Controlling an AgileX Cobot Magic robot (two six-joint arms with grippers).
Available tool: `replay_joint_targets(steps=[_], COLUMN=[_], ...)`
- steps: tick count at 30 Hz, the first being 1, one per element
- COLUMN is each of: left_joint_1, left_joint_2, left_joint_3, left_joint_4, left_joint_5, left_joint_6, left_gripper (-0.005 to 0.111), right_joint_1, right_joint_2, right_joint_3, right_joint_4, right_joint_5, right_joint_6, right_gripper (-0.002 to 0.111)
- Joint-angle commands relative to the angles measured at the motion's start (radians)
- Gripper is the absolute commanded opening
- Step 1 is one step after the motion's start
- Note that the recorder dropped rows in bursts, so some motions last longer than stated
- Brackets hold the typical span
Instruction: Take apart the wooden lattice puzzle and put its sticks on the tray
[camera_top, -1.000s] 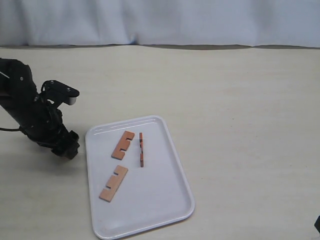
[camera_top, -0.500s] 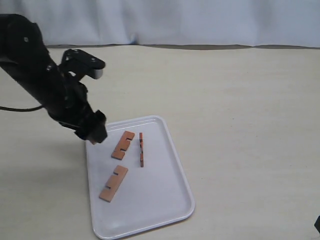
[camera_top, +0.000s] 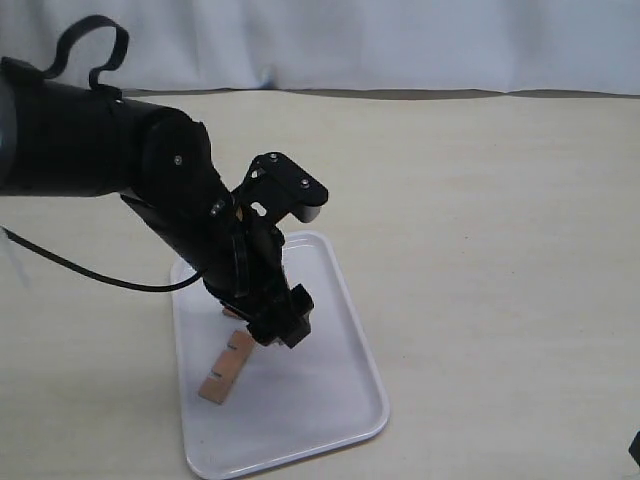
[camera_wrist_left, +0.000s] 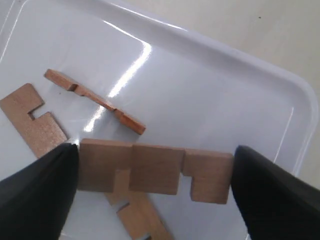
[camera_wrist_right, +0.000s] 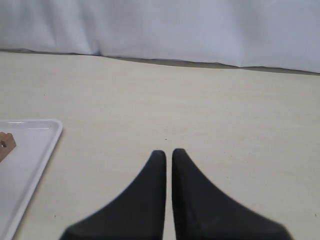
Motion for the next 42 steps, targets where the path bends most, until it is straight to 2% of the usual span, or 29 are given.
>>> replay_joint_targets(steps=[1, 5, 9, 13, 20, 25, 28, 30, 32, 35, 38, 40, 42], left_joint_1=[-0.004, -0.004, -0.004, -0.004, -0.004, -0.004, -0.003, 0.001, 0.019, 0.064, 0.113, 0.153, 0.200], left_joint_2=[0.021, 0.002, -0.041, -0.060, -0.060, -0.061, -0.085, -0.113, -0.144, -0.182, -0.217, -0.248, -0.299], left_joint_3=[-0.004, -0.012, -0.012, -0.020, -0.020, -0.020, -0.020, -0.020, -0.020, -0.020, -0.020, -0.010, 0.026], left_joint_4=[-0.012, 0.014, 0.024, 0.024, 0.024, 0.070, 0.187, 0.314, 0.440, 0.557, 0.559, 0.552, 0.515], left_joint_5=[-0.034, -0.022, -0.046, -0.039, -0.027, 0.024, 0.060, 0.085, 0.130, 0.246, 0.370, 0.431, 0.429], left_joint_6=[-0.007, -0.007, -0.007, -0.007, -0.007, -0.007, -0.092, -0.223, -0.382, -0.491, -0.491, -0.491, -0.474], left_gripper=[0.048, 0.066, 0.072, 0.072, 0.095, 0.096, 0.095, 0.091, 0.079, 0.044, 0.003, 0.000, 0.000], right_joint_1=[0.004, 0.004, 0.004, 0.004, 0.004, 0.004, 0.004, 0.004, 0.004, 0.004, 0.004, 0.004, 0.004], right_joint_2=[-0.004, -0.004, -0.004, -0.004, -0.004, -0.004, -0.004, -0.004, -0.004, -0.004, -0.004, -0.004, -0.004], right_joint_3=[0.003, 0.003, 0.003, 0.003, 0.003, 0.003, 0.003, 0.003, 0.003, 0.003, 0.003, 0.003, 0.003], right_joint_4=[0.003, 0.003, 0.003, 0.003, 0.003, 0.003, 0.003, 0.003, 0.003, 0.003, 0.003, 0.003, 0.003], right_joint_5=[-0.002, -0.002, -0.002, -0.002, -0.002, -0.002, -0.002, -0.002, -0.002, -0.002, -0.002, -0.002, -0.002], right_joint_6=[0.004, 0.004, 0.004, 0.004, 0.004, 0.004, 0.004, 0.004, 0.004, 0.004, 0.004, 0.004, 0.004], right_gripper=[0.004, 0.004, 0.004, 0.004, 0.004, 0.004, 0.004, 0.004, 0.004, 0.004, 0.004, 0.004, 0.004])
